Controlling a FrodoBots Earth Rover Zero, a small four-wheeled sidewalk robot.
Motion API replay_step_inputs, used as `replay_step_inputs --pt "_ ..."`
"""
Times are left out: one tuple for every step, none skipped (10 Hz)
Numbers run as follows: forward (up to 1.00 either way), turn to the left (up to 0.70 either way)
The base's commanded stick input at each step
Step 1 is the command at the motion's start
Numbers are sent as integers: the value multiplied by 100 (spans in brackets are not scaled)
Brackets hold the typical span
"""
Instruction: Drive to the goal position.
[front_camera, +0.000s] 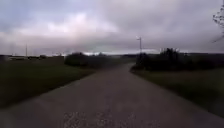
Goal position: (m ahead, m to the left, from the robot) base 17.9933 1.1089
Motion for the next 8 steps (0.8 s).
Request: replay_step_inputs --pt "85 0" --pt "85 0" --pt "85 0" --pt "85 -1" --pt "85 -3" --pt "85 0" --pt "85 0" --pt "85 -12"
